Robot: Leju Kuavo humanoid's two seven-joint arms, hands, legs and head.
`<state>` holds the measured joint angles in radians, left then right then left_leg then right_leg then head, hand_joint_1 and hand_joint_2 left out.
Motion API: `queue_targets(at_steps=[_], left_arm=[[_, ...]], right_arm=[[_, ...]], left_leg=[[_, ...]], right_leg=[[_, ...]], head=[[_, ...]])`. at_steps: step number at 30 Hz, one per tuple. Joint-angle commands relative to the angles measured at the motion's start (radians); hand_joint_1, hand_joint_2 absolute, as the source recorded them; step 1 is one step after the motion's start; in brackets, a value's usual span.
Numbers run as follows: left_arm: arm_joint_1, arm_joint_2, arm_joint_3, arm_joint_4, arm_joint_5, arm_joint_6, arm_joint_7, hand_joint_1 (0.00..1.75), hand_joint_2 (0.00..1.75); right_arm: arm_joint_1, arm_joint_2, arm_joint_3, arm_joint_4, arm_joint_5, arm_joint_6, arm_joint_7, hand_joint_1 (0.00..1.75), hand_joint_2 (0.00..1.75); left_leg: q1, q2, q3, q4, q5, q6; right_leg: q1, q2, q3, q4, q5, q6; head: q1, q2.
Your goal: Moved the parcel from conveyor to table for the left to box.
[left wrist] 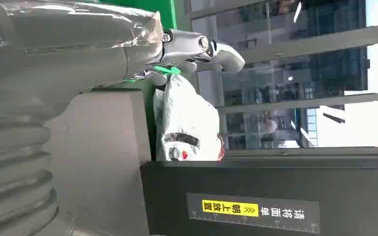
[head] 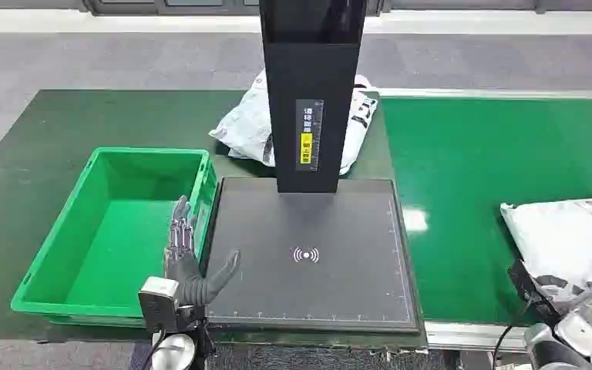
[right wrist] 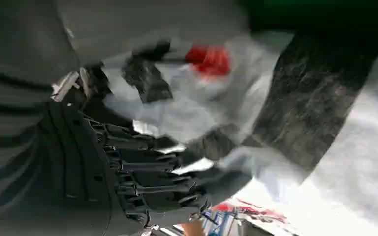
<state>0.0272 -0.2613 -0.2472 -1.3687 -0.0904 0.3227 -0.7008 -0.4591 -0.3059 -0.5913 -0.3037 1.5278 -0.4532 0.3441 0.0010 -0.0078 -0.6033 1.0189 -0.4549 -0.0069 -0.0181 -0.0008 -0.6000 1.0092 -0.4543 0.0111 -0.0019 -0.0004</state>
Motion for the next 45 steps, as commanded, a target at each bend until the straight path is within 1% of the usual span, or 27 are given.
queue_targets(at_steps=[1, 3, 5, 8, 9, 11, 12, 13, 14, 15, 17, 18, 20, 21, 22, 23, 24, 26, 28, 29, 30, 31, 34, 35, 37, 40, 45], left_arm=[[0.023, -0.061, 0.019, 0.022, 0.002, 0.006, 0.003, 0.0, 1.75], [0.024, -0.061, 0.02, 0.021, 0.004, 0.011, 0.003, 0.0, 1.75], [0.024, -0.061, 0.02, 0.021, 0.004, 0.011, 0.003, 0.0, 1.75], [0.024, -0.061, 0.02, 0.021, 0.004, 0.011, 0.003, 0.0, 1.75], [0.025, -0.061, 0.021, 0.021, 0.005, 0.012, 0.003, 0.0, 1.75], [0.027, -0.062, 0.024, 0.017, 0.006, 0.017, 0.003, 0.0, 1.75], [0.03, -0.064, 0.03, 0.011, 0.013, 0.016, 0.003, 0.0, 1.75], [0.03, -0.065, 0.034, 0.01, 0.012, 0.017, 0.003, 0.0, 1.75], [0.029, -0.065, 0.035, 0.012, 0.01, 0.016, 0.003, 0.0, 1.75], [0.029, -0.065, 0.035, 0.012, 0.01, 0.015, 0.003, 0.0, 1.75], [0.029, -0.065, 0.035, 0.012, 0.01, 0.015, 0.003, 0.0, 1.75], [0.025, -0.065, 0.035, 0.019, 0.005, 0.012, 0.003, 0.0, 1.75], [0.018, -0.066, 0.037, 0.027, 0.002, 0.007, 0.003, 0.0, 1.75], [0.012, -0.064, 0.038, 0.031, 0.0, 0.005, 0.003, 0.0, 1.75], [0.01, -0.063, 0.039, 0.034, 0.0, 0.003, 0.003, 0.0, 1.75], [0.007, -0.06, 0.042, 0.036, 0.0, 0.001, 0.003, 0.0, 1.75], [0.005, -0.061, 0.047, 0.041, 0.002, -0.005, 0.003, 0.0, 1.75], [0.003, -0.061, 0.051, 0.043, -0.001, -0.015, 0.003, 0.0, 1.75], [0.0, -0.061, 0.05, 0.047, -0.003, -0.02, 0.003, 0.0, 1.75], [-0.004, -0.062, 0.047, 0.053, -0.005, -0.023, 0.003, 0.0, 1.75], [-0.009, -0.059, 0.036, 0.057, -0.028, 0.01, 0.003, 0.0, 1.75], [-0.016, -0.057, 0.023, 0.067, -0.035, 0.028, 0.003, 0.0, 1.75], [-0.033, -0.054, -0.009, 0.088, -0.043, 0.058, 0.003, 0.0, 1.75], [-0.036, -0.053, -0.018, 0.089, -0.038, 0.062, 0.003, 0.0, 1.75], [-0.037, -0.05, -0.024, 0.085, -0.036, 0.077, 0.003, 0.0, 1.75], [-0.031, -0.044, -0.03, 0.078, -0.03, 0.085, 0.003, 0.0, 1.75], [-0.032, -0.043, -0.034, 0.081, -0.03, 0.087, 0.003, 0.0, 1.75]], right_arm=[[-0.072, 0.026, 0.074, 0.042, 0.043, 0.026, -0.02, 1.75, 1.75], [-0.081, 0.034, 0.094, 0.035, 0.043, -0.001, -0.034, 1.75, 1.75], [-0.081, 0.034, 0.094, 0.035, 0.043, -0.001, -0.034, 1.75, 1.75], [-0.081, 0.034, 0.094, 0.035, 0.043, -0.001, -0.034, 1.75, 1.75], [-0.084, 0.041, 0.107, 0.028, 0.043, -0.026, -0.045, 1.75, 1.75], [-0.093, 0.066, 0.09, 0.008, 0.025, -0.097, -0.119, 1.75, 1.75], [-0.094, 0.101, 0.067, -0.02, -0.002, -0.18, -0.191, 1.75, 1.75], [-0.094, 0.135, 0.05, -0.044, -0.043, -0.221, -0.288, 1.75, 1.75], [-0.089, 0.164, 0.043, -0.07, -0.068, -0.245, -0.353, 1.75, 1.75], [-0.085, 0.188, 0.049, -0.088, -0.057, -0.245, -0.335, 1.75, 1.75], [-0.085, 0.188, 0.049, -0.088, -0.057, -0.245, -0.335, 1.75, 1.75], [-0.057, 0.234, 0.056, -0.167, -0.094, -0.245, -0.465, 1.75, 1.75], [-0.044, 0.305, 0.07, -0.218, -0.153, -0.245, -0.6, 1.75, 1.75], [-0.006, 0.396, 0.109, -0.328, -0.223, -0.22, -0.724, 1.75, 1.75], [0.021, 0.447, 0.144, -0.399, -0.254, -0.213, -0.776, 1.75, 1.75], [0.083, 0.513, 0.226, -0.543, -0.295, -0.148, -0.806, 1.75, 1.75], [0.127, 0.545, 0.275, -0.638, -0.353, -0.11, -0.85, 1.75, 1.75], [0.211, 0.571, 0.438, -0.803, -0.436, -0.042, -0.849, 1.75, 1.75], [0.233, 0.58, 0.506, -0.848, -0.463, -0.031, -0.849, 1.75, 1.75], [0.247, 0.575, 0.547, -0.876, -0.49, -0.021, -0.846, 1.75, 1.75], [0.258, 0.559, 0.593, -0.893, -0.521, -0.019, -0.835, 1.75, 1.75], [0.262, 0.548, 0.624, -0.894, -0.516, -0.026, -0.83, 1.75, 1.75], [0.244, 0.541, 0.662, -0.844, -0.538, -0.03, -0.838, 1.75, 1.75], [0.232, 0.544, 0.671, -0.828, -0.58, -0.017, -0.875, 1.75, 1.75], [0.214, 0.555, 0.688, -0.819, -0.607, -0.013, -0.905, 1.75, 1.75], [0.18, 0.579, 0.716, -0.801, -0.666, -0.007, -0.961, 1.75, 1.75], [0.159, 0.592, 0.727, -0.779, -0.677, -0.008, -0.965, 1.75, 1.75]], left_leg=[[0.0, 0.005, 0.004, -0.001, -0.002, 0.0], [0.001, 0.005, 0.004, -0.002, -0.001, 0.0], [0.0, 0.004, 0.002, -0.001, -0.001, 0.0], [0.0, 0.006, 0.005, -0.002, -0.002, 0.0], [0.001, 0.003, 0.002, 0.0, -0.001, 0.0], [0.001, 0.003, 0.002, -0.001, -0.001, 0.0], [0.001, 0.006, 0.005, -0.002, -0.001, 0.0], [0.001, 0.006, 0.003, -0.001, -0.001, 0.0], [0.001, 0.008, 0.003, -0.001, -0.002, 0.0], [0.001, 0.009, 0.004, -0.001, -0.002, -0.001], [0.001, 0.007, 0.002, -0.001, -0.001, -0.001], [0.001, 0.008, 0.004, -0.002, -0.001, -0.001], [0.001, 0.006, 0.003, -0.001, -0.001, -0.001], [0.002, 0.007, 0.005, -0.002, -0.001, -0.001], [0.003, 0.007, 0.003, -0.002, 0.0, -0.002], [0.003, 0.009, 0.005, -0.003, -0.001, -0.002], [0.004, 0.008, 0.004, -0.002, 0.0, -0.003], [0.004, 0.014, 0.009, -0.005, -0.002, -0.005], [0.004, 0.007, 0.003, -0.002, -0.001, -0.006], [0.005, 0.008, 0.005, -0.003, -0.002, -0.006], [0.005, 0.005, 0.003, -0.002, -0.001, -0.006], [0.004, 0.004, 0.005, -0.003, -0.001, -0.006], [0.005, 0.004, 0.004, -0.003, 0.0, -0.005], [0.005, 0.005, 0.005, -0.003, -0.001, -0.005], [0.005, 0.008, 0.006, -0.003, -0.002, -0.006], [0.004, 0.007, 0.004, -0.002, -0.001, -0.007], [0.005, 0.008, 0.007, -0.004, -0.001, -0.007]], right_leg=[[0.001, 0.004, 0.003, -0.002, 0.0, -0.001], [0.001, 0.005, 0.003, -0.003, 0.001, -0.001], [0.0, 0.004, 0.001, -0.001, 0.0, -0.001], [0.001, 0.005, 0.003, -0.002, 0.0, -0.001], [0.001, 0.003, 0.002, -0.001, 0.0, -0.001], [0.001, 0.003, 0.002, -0.002, 0.001, -0.001], [0.001, 0.005, 0.003, -0.003, 0.001, -0.001], [0.001, 0.005, 0.002, -0.002, 0.001, -0.001], [0.001, 0.007, 0.001, -0.001, 0.001, -0.001], [0.001, 0.009, 0.002, -0.002, 0.002, -0.001], [0.002, 0.007, 0.001, -0.001, 0.001, -0.001], [0.001, 0.008, 0.002, -0.002, 0.001, -0.001], [0.002, 0.006, 0.001, -0.001, 0.001, -0.001], [0.002, 0.007, 0.002, -0.002, 0.001, -0.002], [0.003, 0.007, 0.001, -0.002, 0.002, -0.002], [0.003, 0.009, 0.002, -0.003, 0.002, -0.002], [0.004, 0.009, 0.001, -0.002, 0.002, -0.002], [0.005, 0.015, 0.004, -0.003, 0.001, -0.004], [0.004, 0.008, -0.001, 0.001, -0.001, -0.003], [0.005, 0.009, 0.0, 0.001, -0.001, -0.004], [0.005, 0.006, -0.001, 0.001, -0.002, -0.004], [0.004, 0.005, 0.0, 0.001, -0.003, -0.005], [0.004, 0.004, 0.0, 0.0, -0.003, -0.005], [0.005, 0.005, 0.002, -0.001, -0.003, -0.005], [0.005, 0.008, 0.002, -0.001, -0.002, -0.005], [0.004, 0.007, -0.001, 0.001, -0.002, -0.006], [0.005, 0.008, 0.002, -0.001, -0.002, -0.006]], head=[[0.0, 0.0], [0.0, 0.0], [0.0, 0.0], [0.0, 0.0], [0.0, 0.0], [0.0, 0.0], [0.0, 0.0], [0.0, 0.0], [0.0, 0.0], [0.0, 0.0], [0.0, 0.0], [0.0, 0.0], [0.0, 0.0], [0.0, 0.0], [0.0, 0.0], [0.0, 0.0], [0.0, 0.0], [0.0, 0.0], [0.0, 0.0], [0.0, 0.0], [0.0, 0.0], [0.0, 0.0], [0.0, 0.0], [0.0, 0.0], [0.0, 0.0], [0.0, 0.0], [0.0, 0.0]])
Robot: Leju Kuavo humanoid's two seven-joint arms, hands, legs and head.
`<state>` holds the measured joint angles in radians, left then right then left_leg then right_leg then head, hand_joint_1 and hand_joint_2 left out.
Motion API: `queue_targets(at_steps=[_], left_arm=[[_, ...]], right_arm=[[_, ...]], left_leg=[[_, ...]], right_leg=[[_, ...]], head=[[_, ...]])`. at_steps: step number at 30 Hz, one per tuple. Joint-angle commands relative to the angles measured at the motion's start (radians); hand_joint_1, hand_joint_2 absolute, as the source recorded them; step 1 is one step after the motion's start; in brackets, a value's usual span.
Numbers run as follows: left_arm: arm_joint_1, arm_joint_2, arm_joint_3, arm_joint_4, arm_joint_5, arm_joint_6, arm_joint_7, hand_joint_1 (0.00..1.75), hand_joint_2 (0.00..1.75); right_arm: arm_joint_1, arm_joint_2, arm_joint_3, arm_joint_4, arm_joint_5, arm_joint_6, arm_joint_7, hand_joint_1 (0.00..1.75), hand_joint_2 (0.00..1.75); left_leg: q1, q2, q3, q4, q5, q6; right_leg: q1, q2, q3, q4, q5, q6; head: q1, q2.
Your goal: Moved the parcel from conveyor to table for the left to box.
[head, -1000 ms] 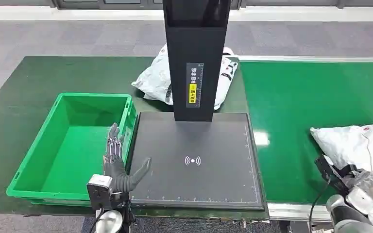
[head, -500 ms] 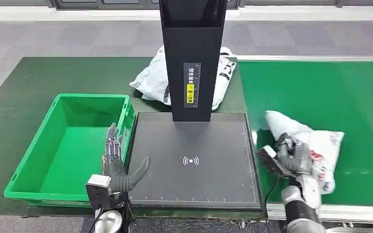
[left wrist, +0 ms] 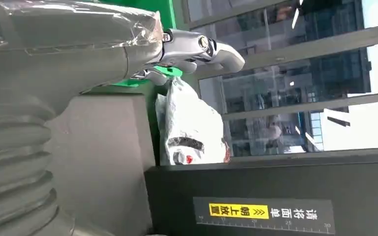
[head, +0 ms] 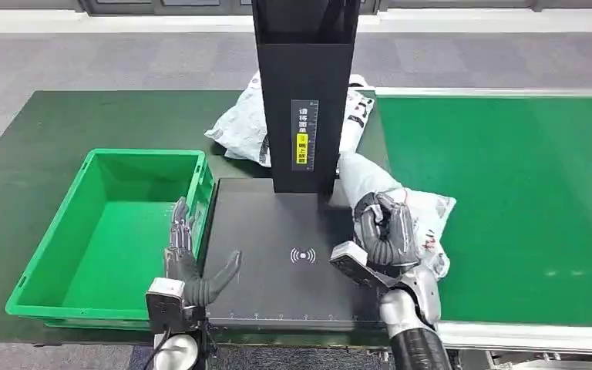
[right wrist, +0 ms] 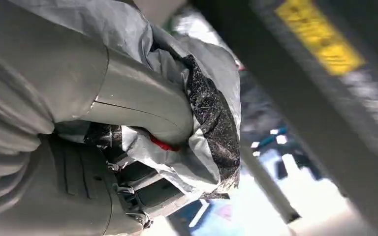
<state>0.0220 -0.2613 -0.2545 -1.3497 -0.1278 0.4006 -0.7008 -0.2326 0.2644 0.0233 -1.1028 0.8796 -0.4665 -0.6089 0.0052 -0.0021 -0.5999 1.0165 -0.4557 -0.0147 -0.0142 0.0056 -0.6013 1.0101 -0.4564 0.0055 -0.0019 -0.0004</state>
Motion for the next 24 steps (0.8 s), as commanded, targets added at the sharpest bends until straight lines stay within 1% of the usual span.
queue_targets(at_steps=[1, 3, 4, 7, 8, 10, 13, 14, 15, 17, 20, 22, 23, 24], left_arm=[[-0.032, -0.042, -0.036, 0.069, 0.008, 0.008, 0.003, 0.0, 1.75], [-0.039, -0.041, -0.049, 0.078, 0.008, 0.004, 0.003, 0.0, 1.75], [-0.049, -0.043, -0.062, 0.091, 0.008, 0.007, 0.003, 0.0, 1.75], [-0.059, -0.044, -0.075, 0.104, 0.008, 0.011, 0.003, 0.0, 1.75], [-0.059, -0.044, -0.075, 0.104, 0.008, 0.011, 0.003, 0.0, 1.75], [-0.059, -0.044, -0.075, 0.104, 0.008, 0.011, 0.003, 0.0, 1.75], [-0.059, -0.042, -0.079, 0.104, 0.007, 0.012, 0.003, 0.0, 1.75], [-0.06, -0.041, -0.081, 0.104, 0.007, 0.014, 0.003, 0.0, 1.75], [-0.064, -0.04, -0.087, 0.109, 0.007, 0.022, 0.003, 0.0, 1.75], [-0.072, -0.034, -0.095, 0.113, 0.009, 0.033, 0.003, 0.0, 1.75], [-0.072, -0.025, -0.099, 0.11, 0.017, 0.05, 0.003, 0.0, 1.75], [-0.071, -0.024, -0.1, 0.109, 0.018, 0.051, 0.003, 0.0, 1.75], [-0.071, -0.024, -0.1, 0.109, 0.018, 0.051, 0.003, 0.0, 1.75], [-0.071, -0.024, -0.1, 0.109, 0.018, 0.051, 0.003, 0.0, 1.75]], right_arm=[[-0.091, 0.03, 0.121, 0.057, -0.058, 0.016, -0.025, 1.75, 1.75], [-0.132, 0.043, 0.14, 0.12, -0.054, 0.021, -0.013, 1.75, 1.75], [-0.174, 0.059, 0.153, 0.186, -0.05, 0.018, 0.003, 1.75, 1.75], [-0.222, 0.075, 0.16, 0.278, -0.045, 0.006, 0.029, 1.75, 1.75], [-0.222, 0.075, 0.16, 0.278, -0.045, 0.006, 0.029, 1.75, 1.75], [-0.222, 0.075, 0.16, 0.278, -0.045, 0.006, 0.029, 1.75, 1.75], [-0.226, 0.074, 0.158, 0.298, -0.051, 0.005, 0.024, 1.75, 1.75], [-0.236, 0.076, 0.155, 0.322, -0.061, 0.01, 0.023, 0.82, 1.75], [-0.255, 0.08, 0.167, 0.384, -0.049, -0.001, 0.026, 0.0, 1.75], [-0.279, 0.085, 0.184, 0.459, -0.081, -0.002, 0.015, 0.0, 1.75], [-0.277, 0.085, 0.195, 0.468, -0.197, 0.03, -0.016, 0.0, 1.75], [-0.276, 0.085, 0.191, 0.468, -0.206, 0.041, -0.02, 0.0, 1.75], [-0.276, 0.085, 0.191, 0.468, -0.206, 0.041, -0.02, 0.0, 1.75], [-0.276, 0.085, 0.191, 0.468, -0.206, 0.041, -0.02, 0.0, 0.0]], left_leg=[[0.0, 0.001, 0.002, -0.001, 0.0, 0.0], [0.0, 0.001, 0.003, -0.001, 0.0, 0.0], [0.0, 0.002, 0.002, 0.0, 0.0, 0.0], [0.0, 0.003, 0.002, 0.0, 0.0, 0.0], [0.0, 0.004, 0.004, -0.001, 0.0, 0.001], [0.0, 0.0, 0.002, -0.001, 0.0, 0.0], [0.001, -0.001, 0.003, -0.001, 0.0, 0.001], [0.0, -0.001, 0.002, -0.001, 0.0, 0.0], [0.001, -0.001, 0.004, -0.001, 0.0, 0.001], [0.001, 0.001, 0.002, -0.001, 0.0, 0.0], [0.001, 0.0, 0.005, -0.002, 0.0, 0.0], [0.0, -0.002, 0.002, -0.001, 0.001, 0.0], [0.001, -0.003, 0.003, -0.001, 0.001, 0.0], [0.001, -0.002, 0.003, -0.001, 0.0, 0.0]], right_leg=[[0.0, 0.0, 0.002, -0.001, 0.0, 0.0], [0.0, 0.0, 0.003, -0.001, 0.0, 0.0], [0.001, 0.001, 0.001, 0.0, 0.0, 0.0], [0.0, 0.003, 0.001, 0.0, 0.001, 0.0], [0.0, 0.003, 0.003, -0.001, 0.001, 0.0], [0.0, 0.0, 0.002, -0.001, 0.0, 0.0], [0.001, -0.001, 0.003, -0.001, 0.0, 0.0], [0.0, -0.001, 0.002, -0.001, 0.0, 0.0], [0.001, -0.001, 0.004, -0.002, 0.0, 0.0], [0.001, 0.0, 0.003, -0.001, 0.0, 0.0], [0.001, -0.001, 0.005, -0.002, 0.0, -0.001], [0.0, -0.003, 0.002, -0.001, 0.0, 0.0], [0.001, -0.003, 0.004, -0.002, 0.0, -0.001], [0.001, -0.002, 0.004, -0.002, 0.0, 0.0]], head=[[0.0, 0.0], [0.0, 0.0], [0.0, 0.0], [0.0, 0.0], [0.0, 0.0], [0.0, 0.0], [0.0, 0.0], [0.0, 0.0], [0.0, 0.0], [0.0, 0.0], [0.0, 0.0], [0.0, 0.0], [0.0, 0.0], [0.0, 0.0]])
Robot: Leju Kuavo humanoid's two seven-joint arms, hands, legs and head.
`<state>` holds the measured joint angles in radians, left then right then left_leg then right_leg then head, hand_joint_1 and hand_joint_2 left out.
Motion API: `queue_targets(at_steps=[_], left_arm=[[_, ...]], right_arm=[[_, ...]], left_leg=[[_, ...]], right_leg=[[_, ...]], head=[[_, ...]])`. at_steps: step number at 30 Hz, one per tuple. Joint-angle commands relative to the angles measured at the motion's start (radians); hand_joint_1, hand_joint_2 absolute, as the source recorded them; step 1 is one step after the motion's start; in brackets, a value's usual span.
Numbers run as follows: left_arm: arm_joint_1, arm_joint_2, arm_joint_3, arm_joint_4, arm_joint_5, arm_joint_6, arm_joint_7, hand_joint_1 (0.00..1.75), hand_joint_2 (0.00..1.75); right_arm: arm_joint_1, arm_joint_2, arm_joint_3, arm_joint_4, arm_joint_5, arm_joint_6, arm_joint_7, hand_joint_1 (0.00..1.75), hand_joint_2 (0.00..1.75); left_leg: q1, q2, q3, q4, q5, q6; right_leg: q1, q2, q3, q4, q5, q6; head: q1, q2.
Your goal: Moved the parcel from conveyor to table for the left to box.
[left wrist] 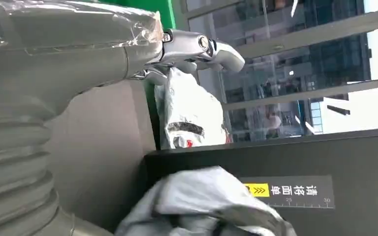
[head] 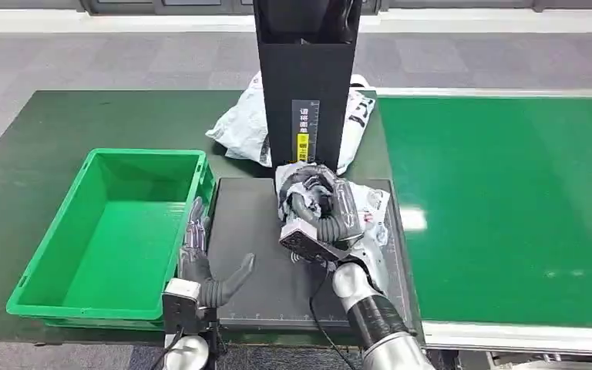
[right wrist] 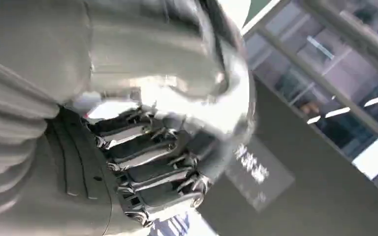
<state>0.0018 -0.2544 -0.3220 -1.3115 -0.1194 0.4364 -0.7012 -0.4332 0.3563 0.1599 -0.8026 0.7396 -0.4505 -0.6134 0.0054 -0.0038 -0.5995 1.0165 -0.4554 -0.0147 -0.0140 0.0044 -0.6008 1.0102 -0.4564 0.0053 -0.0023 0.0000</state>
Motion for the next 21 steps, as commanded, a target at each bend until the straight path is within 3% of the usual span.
queue_targets(at_steps=[1, 7, 13, 17, 18, 20, 21], left_arm=[[-0.048, -0.03, -0.034, 0.068, 0.01, 0.016, 0.003, 0.0, 1.75], [-0.043, -0.024, -0.042, 0.068, 0.008, 0.029, 0.003, 0.0, 1.75], [-0.032, -0.014, -0.03, 0.044, 0.007, 0.033, 0.003, 0.0, 1.75], [-0.024, -0.012, -0.031, 0.03, -0.007, 0.047, 0.003, 0.0, 1.75], [-0.023, -0.011, -0.033, 0.027, -0.008, 0.049, 0.003, 0.0, 1.75], [-0.027, -0.01, -0.043, 0.024, -0.02, 0.044, 0.003, 0.0, 1.75], [-0.027, -0.01, -0.043, 0.024, -0.02, 0.044, 0.003, 0.0, 1.75]], right_arm=[[-0.073, -0.011, 0.041, 0.159, -0.084, 0.036, -0.022, 0.0, 0.0], [-0.025, -0.04, -0.017, 0.064, -0.155, 0.079, -0.076, 0.0, 0.0], [0.081, -0.061, -0.031, -0.165, -0.142, -0.043, -0.084, 0.0, 0.0], [0.197, -0.067, -0.055, -0.407, -0.142, -0.129, -0.085, 0.0, 0.0], [0.226, -0.071, -0.062, -0.464, -0.118, -0.187, -0.085, 0.0, 1.75], [0.307, -0.007, -0.185, -0.722, 0.06, -0.248, -0.085, 0.0, 1.75], [0.307, -0.007, -0.185, -0.722, 0.06, -0.248, -0.085, 0.0, 1.75]], left_leg=[[0.0, 0.0, 0.002, -0.001, 0.0, 0.0], [0.0, -0.003, 0.003, -0.002, 0.001, 0.001], [0.0, -0.004, 0.001, -0.001, 0.0, 0.001], [0.0, -0.005, 0.002, -0.001, 0.0, 0.001], [0.0, -0.004, 0.0, 0.0, 0.0, 0.0], [0.0, -0.005, 0.0, 0.0, 0.0, 0.001], [0.0, -0.007, 0.002, -0.001, 0.0, 0.001]], right_leg=[[0.0, -0.001, 0.002, -0.001, 0.0, 0.0], [0.0, -0.004, 0.004, -0.002, -0.001, 0.0], [0.0, -0.004, 0.002, -0.001, -0.001, 0.0], [0.0, -0.006, 0.004, -0.002, -0.001, 0.0], [0.0, -0.004, 0.001, -0.001, -0.001, 0.0], [0.0, -0.006, 0.002, -0.001, -0.001, 0.0], [0.001, -0.008, 0.005, -0.002, -0.002, 0.0]], head=[[0.0, 0.0], [0.0, 0.0], [0.0, 0.0], [0.0, 0.0], [0.0, 0.0], [0.0, 0.0], [0.0, 0.0]])
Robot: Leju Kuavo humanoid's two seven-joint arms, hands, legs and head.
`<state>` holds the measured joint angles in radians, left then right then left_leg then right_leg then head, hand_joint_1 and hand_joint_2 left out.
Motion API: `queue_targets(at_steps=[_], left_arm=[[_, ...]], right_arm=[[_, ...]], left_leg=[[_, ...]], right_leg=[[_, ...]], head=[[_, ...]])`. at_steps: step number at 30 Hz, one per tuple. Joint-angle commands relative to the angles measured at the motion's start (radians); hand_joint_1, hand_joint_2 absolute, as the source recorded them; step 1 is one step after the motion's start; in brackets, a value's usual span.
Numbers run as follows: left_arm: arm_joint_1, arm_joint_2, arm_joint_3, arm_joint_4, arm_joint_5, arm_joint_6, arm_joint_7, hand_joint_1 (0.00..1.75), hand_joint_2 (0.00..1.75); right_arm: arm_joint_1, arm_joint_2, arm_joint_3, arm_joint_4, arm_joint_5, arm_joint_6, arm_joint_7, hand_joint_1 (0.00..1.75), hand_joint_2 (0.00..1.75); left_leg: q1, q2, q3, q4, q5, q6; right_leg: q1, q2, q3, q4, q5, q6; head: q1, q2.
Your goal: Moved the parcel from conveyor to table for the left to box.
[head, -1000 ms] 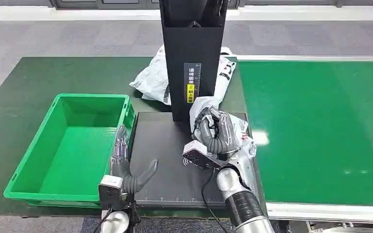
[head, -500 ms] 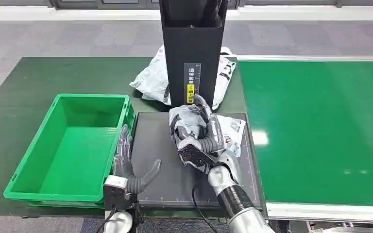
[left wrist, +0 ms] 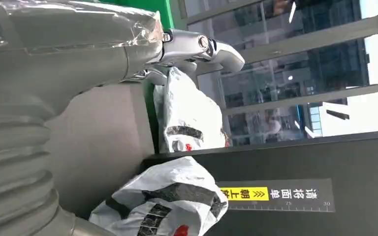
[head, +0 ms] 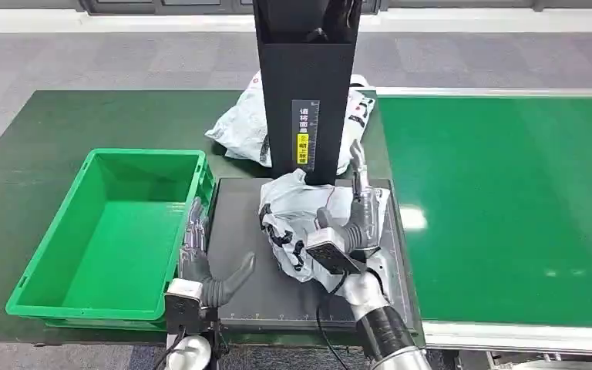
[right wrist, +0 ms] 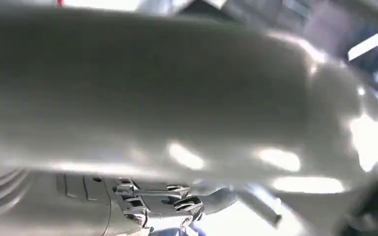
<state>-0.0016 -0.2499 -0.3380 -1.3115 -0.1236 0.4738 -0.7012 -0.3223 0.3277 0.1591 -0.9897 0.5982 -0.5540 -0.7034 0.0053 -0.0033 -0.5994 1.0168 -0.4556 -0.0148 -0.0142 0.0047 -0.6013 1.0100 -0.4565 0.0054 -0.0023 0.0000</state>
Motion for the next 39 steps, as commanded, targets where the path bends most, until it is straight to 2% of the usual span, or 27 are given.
queue_targets(at_steps=[1, 2, 3, 5, 6, 8, 11, 25, 29, 31, 34, 38, 39], left_arm=[[-0.024, -0.015, -0.027, 0.024, -0.016, 0.007, 0.003, 0.0, 1.75], [-0.043, -0.011, -0.047, 0.025, -0.027, 0.007, 0.003, 0.0, 1.75], [-0.054, -0.007, -0.062, 0.014, -0.032, 0.013, 0.003, 0.0, 1.75], [-0.072, 0.001, -0.088, -0.006, -0.048, 0.025, 0.003, 0.0, 1.75], [-0.072, 0.001, -0.088, -0.006, -0.048, 0.025, 0.003, 0.0, 1.75], [-0.072, 0.001, -0.088, -0.006, -0.048, 0.025, 0.003, 0.0, 1.75], [-0.072, 0.001, -0.088, -0.006, -0.048, 0.025, 0.003, 0.0, 1.75], [-0.072, 0.001, -0.088, -0.006, -0.048, 0.025, 0.003, 0.0, 1.75], [-0.137, 0.022, -0.171, -0.05, -0.141, 0.112, 0.003, 0.0, 1.75], [-0.22, 0.012, -0.21, 0.017, -0.24, 0.169, 0.003, 0.0, 1.75], [-0.318, -0.031, -0.194, 0.171, -0.385, 0.143, 0.037, 0.0, 1.75], [-0.48, -0.089, -0.178, 0.482, -0.615, 0.143, 0.189, 0.0, 1.75], [-0.498, -0.084, -0.166, 0.553, -0.734, 0.101, 0.315, 0.0, 1.75]], right_arm=[[0.196, 0.021, -0.184, -0.535, 0.201, -0.144, 0.005, 0.0, 1.75], [0.256, 0.021, -0.224, -0.746, 0.217, -0.144, 0.005, 0.0, 1.75], [0.27, 0.021, -0.253, -0.828, 0.245, -0.144, 0.005, 0.0, 1.75], [0.285, 0.021, -0.265, -0.893, 0.249, -0.144, 0.005, 0.0, 1.75], [0.285, 0.021, -0.265, -0.893, 0.249, -0.144, 0.005, 0.0, 1.75], [0.285, 0.021, -0.265, -0.893, 0.249, -0.144, 0.005, 0.0, 1.75], [0.285, 0.021, -0.265, -0.893, 0.249, -0.144, 0.005, 0.0, 1.75], [0.285, 0.021, -0.265, -0.893, 0.249, -0.144, 0.005, 0.0, 1.75], [0.284, 0.021, -0.268, -0.916, 0.253, -0.144, 0.005, 0.0, 1.75], [0.274, 0.021, -0.252, -0.884, 0.244, -0.144, 0.005, 0.0, 1.75], [0.264, 0.021, -0.227, -0.855, 0.241, -0.144, 0.005, 0.0, 1.75], [0.245, 0.021, -0.201, -0.815, 0.257, -0.144, 0.005, 0.0, 1.75], [0.251, 0.021, -0.172, -0.809, 0.273, -0.144, 0.012, 0.0, 1.75]], left_leg=[[0.0, -0.007, -0.001, 0.0, 0.001, 0.001], [0.0, -0.006, -0.001, 0.0, 0.0, 0.0], [-0.001, -0.01, 0.0, 0.0, 0.0, 0.001], [0.0, -0.008, -0.002, 0.001, 0.0, 0.0], [0.0, -0.012, -0.001, 0.002, 0.0, 0.0], [0.0, -0.011, 0.001, -0.001, 0.0, 0.0], [0.0, -0.003, 0.001, 0.0, -0.001, 0.0], [0.0, -0.001, 0.005, -0.001, -0.001, -0.001], [0.0, -0.004, 0.004, 0.0, 0.0, -0.001], [0.0, -0.004, 0.003, 0.0, 0.0, -0.001], [0.0, -0.005, 0.005, -0.001, 0.001, -0.001], [0.0, -0.005, 0.007, -0.003, 0.002, 0.0], [0.0, -0.005, 0.007, -0.004, 0.002, 0.0]], right_leg=[[0.0, -0.008, 0.002, 0.0, -0.002, 0.0], [0.0, -0.006, 0.001, 0.0, -0.002, 0.0], [0.0, -0.011, 0.003, 0.0, -0.003, 0.0], [0.0, -0.008, 0.0, 0.001, -0.002, 0.0], [0.0, -0.013, 0.002, 0.001, -0.003, 0.0], [0.001, -0.011, 0.005, -0.002, -0.003, 0.0], [0.0, -0.003, 0.001, -0.001, -0.001, 0.0], [0.0, -0.003, 0.005, -0.002, -0.001, -0.001], [0.0, -0.005, 0.004, -0.001, -0.001, -0.001], [0.0, -0.005, 0.003, 0.0, -0.001, -0.001], [0.001, -0.007, 0.006, -0.003, 0.0, -0.001], [0.001, -0.007, 0.009, -0.005, 0.001, -0.001], [0.001, -0.007, 0.01, -0.005, 0.001, -0.001]], head=[[0.0, 0.0], [0.0, 0.0], [0.0, 0.0], [0.0, 0.0], [0.0, 0.0], [0.0, 0.0], [0.001, 0.0], [0.0, 0.0], [0.0, 0.0], [0.0, 0.0], [0.0, 0.0], [0.0, 0.0], [0.0, 0.0]])
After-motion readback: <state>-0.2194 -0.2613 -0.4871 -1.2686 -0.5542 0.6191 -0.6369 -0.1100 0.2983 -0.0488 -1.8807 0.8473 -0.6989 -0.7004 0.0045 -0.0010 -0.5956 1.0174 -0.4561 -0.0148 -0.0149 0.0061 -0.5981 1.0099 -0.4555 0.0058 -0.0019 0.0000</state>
